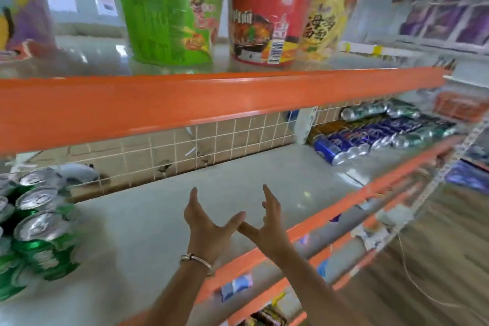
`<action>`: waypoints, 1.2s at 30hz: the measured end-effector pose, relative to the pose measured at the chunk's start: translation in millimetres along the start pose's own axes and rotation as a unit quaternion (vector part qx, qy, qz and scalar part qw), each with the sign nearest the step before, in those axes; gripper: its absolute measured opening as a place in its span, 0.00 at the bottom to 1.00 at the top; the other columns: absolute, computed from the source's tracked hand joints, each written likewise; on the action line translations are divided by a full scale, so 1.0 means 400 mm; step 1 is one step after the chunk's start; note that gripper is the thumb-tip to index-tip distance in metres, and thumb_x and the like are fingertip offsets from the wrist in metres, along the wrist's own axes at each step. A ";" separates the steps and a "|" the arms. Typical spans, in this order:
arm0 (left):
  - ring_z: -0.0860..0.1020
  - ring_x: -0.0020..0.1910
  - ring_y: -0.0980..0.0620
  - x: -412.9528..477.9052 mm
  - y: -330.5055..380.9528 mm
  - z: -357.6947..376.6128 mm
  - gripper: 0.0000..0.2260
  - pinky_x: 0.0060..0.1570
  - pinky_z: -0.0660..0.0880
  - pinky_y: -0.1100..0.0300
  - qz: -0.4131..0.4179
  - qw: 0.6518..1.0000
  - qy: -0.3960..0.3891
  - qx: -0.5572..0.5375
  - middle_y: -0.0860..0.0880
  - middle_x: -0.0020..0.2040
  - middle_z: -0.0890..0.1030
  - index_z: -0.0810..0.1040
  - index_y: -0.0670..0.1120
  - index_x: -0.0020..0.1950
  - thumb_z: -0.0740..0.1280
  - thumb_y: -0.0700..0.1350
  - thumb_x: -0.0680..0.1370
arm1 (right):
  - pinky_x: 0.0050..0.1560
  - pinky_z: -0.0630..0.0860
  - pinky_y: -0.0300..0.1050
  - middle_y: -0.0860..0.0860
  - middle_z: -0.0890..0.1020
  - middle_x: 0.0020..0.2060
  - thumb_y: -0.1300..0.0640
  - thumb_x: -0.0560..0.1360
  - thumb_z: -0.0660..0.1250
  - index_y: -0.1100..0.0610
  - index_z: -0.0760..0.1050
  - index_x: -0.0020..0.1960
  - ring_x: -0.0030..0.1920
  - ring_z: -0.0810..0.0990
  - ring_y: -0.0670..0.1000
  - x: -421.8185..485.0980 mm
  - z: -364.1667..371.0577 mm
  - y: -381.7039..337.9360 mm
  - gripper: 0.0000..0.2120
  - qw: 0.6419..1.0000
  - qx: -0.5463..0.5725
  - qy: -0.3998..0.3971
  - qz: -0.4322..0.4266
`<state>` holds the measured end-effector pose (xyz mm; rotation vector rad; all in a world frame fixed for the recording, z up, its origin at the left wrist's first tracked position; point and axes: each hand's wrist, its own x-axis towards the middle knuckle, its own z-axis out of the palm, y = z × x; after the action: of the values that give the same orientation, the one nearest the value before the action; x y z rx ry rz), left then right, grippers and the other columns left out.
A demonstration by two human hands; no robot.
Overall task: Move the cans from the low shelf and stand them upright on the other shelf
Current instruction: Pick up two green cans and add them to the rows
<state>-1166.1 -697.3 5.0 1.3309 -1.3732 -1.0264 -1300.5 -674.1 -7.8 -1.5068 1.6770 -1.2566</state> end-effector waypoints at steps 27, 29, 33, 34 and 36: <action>0.56 0.72 0.44 -0.082 0.246 1.054 0.53 0.70 0.58 0.51 0.079 0.980 -0.180 -0.007 0.38 0.72 0.58 0.51 0.43 0.76 0.80 0.48 0.60 | 0.75 0.58 0.54 0.44 0.56 0.72 0.38 0.56 0.72 0.46 0.49 0.75 0.75 0.56 0.49 0.005 -0.926 0.384 0.54 0.943 0.122 0.278 0.136; 0.55 0.72 0.45 -0.057 0.257 1.124 0.55 0.70 0.57 0.52 0.078 0.978 -0.191 -0.008 0.39 0.73 0.57 0.50 0.43 0.76 0.81 0.50 0.59 | 0.75 0.58 0.50 0.43 0.56 0.69 0.44 0.62 0.74 0.49 0.49 0.76 0.74 0.57 0.47 0.048 -0.983 0.420 0.51 0.945 0.114 0.278 0.131; 0.53 0.74 0.47 0.020 0.310 1.271 0.53 0.70 0.57 0.54 0.079 0.976 -0.198 -0.043 0.39 0.74 0.55 0.50 0.44 0.76 0.81 0.47 0.61 | 0.74 0.58 0.47 0.45 0.57 0.72 0.47 0.64 0.75 0.47 0.50 0.76 0.72 0.60 0.45 0.164 -1.099 0.485 0.48 0.940 0.094 0.299 0.132; 0.54 0.74 0.47 0.039 0.331 1.306 0.52 0.70 0.58 0.55 0.076 0.974 -0.204 -0.056 0.39 0.74 0.54 0.50 0.45 0.76 0.80 0.45 0.62 | 0.74 0.57 0.46 0.45 0.57 0.72 0.47 0.65 0.74 0.48 0.50 0.76 0.72 0.58 0.44 0.196 -1.124 0.497 0.48 0.939 0.098 0.301 0.133; 0.56 0.74 0.48 0.073 0.367 1.371 0.50 0.69 0.59 0.56 0.057 0.972 -0.217 -0.074 0.41 0.74 0.52 0.49 0.46 0.76 0.78 0.44 0.64 | 0.75 0.58 0.53 0.46 0.56 0.74 0.43 0.62 0.73 0.46 0.50 0.77 0.74 0.57 0.47 0.260 -1.172 0.515 0.50 0.936 0.113 0.301 0.144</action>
<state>-1732.4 -738.4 32.4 0.9374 -1.6350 -1.3668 -1822.3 -659.1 18.4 -0.7353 1.9432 -1.7810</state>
